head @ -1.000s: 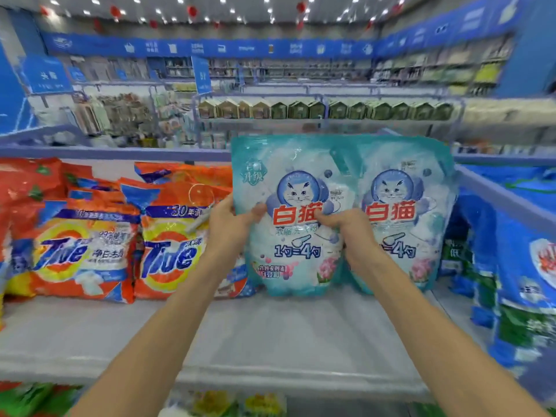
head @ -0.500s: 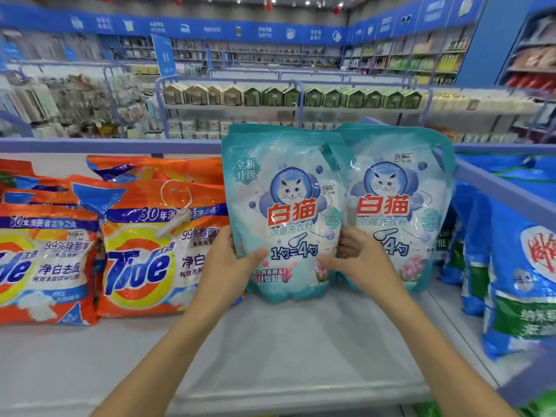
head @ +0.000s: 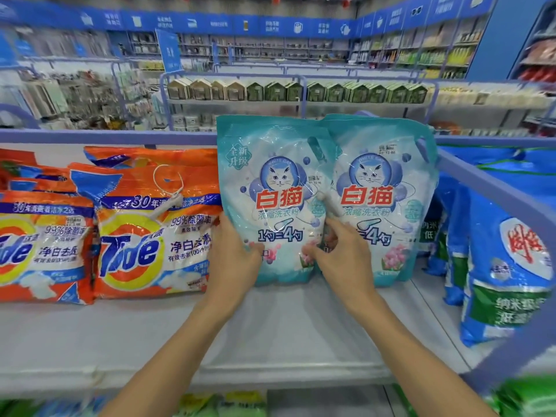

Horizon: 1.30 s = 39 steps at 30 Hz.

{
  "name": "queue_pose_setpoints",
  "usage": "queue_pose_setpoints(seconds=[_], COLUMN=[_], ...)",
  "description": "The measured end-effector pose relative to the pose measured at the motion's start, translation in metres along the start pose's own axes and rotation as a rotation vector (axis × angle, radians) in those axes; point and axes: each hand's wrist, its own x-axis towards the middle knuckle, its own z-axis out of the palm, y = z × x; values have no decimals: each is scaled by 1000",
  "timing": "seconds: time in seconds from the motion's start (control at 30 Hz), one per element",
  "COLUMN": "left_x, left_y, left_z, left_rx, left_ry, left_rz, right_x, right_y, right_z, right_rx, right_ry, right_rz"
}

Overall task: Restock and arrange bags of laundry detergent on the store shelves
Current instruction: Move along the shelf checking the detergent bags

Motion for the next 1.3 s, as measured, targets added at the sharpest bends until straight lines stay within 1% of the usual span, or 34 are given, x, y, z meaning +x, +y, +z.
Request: queue_pose_setpoints(seconds=[0.17,0.23,0.33,0.43,0.53,0.67,0.73,0.8,0.9,1.0,1.17,1.3], left_x=[-24,-32,-49,-59,-69,-98,-120,-143,-182,-226,-286,-325], left_y=[0,-4,-5,-3,-2,0,0,-4,-2,4,2,14], left_z=[8,12,17,14,1,-21,-34,-46,-66,-79,-81,-64], left_rx=[99,186,291,322,390,478,490,505,547,544,546,542], left_ry=[0,-57,-141,-126,-195,-225,-216,-211,-194,-196,-313,-398], left_rz=[19,-26,-64,-16,1,27,52,78,62,100,124,184], right_x=[-9,-11,-18,-25,-39,-66,-89,-114,-152,-193,-265,-311], right_y=[5,11,23,31,28,21,23,23,18,11,19,44], right_z=[-1,1,1,-6,-17,-39,-51,-61,-71,-84,-121,-164], right_rx=[64,63,-2,-48,-84,-258,-292,-300,-343,-367,-456,-494], right_ry=[-86,-137,-241,-310,-386,-460,-445,-386,-325,-286,-299,-261], right_rz=[-17,-44,-85,-118,-137,-180,-177,-197,-226,-222,-126,-27])
